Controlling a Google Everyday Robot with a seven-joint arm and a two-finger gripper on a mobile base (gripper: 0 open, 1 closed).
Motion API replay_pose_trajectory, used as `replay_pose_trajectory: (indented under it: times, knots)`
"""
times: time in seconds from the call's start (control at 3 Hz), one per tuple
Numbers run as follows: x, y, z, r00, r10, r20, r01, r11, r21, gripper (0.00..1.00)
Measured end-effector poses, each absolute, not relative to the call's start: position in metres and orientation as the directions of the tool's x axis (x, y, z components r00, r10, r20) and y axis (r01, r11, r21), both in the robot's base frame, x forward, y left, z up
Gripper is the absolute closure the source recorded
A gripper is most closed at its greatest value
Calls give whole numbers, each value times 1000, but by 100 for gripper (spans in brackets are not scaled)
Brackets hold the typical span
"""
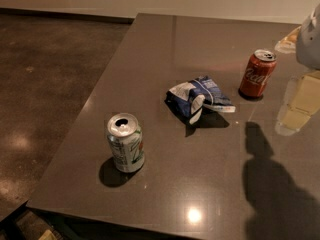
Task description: Pick coke can
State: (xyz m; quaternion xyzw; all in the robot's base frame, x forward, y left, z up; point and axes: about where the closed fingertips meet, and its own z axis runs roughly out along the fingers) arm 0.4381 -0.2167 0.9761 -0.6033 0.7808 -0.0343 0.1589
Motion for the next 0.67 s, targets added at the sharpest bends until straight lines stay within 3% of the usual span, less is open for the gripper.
replay_pose_trajectory:
  times: [0.67]
  knots:
    - [468, -226, 977, -256, -943, -213, -908, 310, -282, 0]
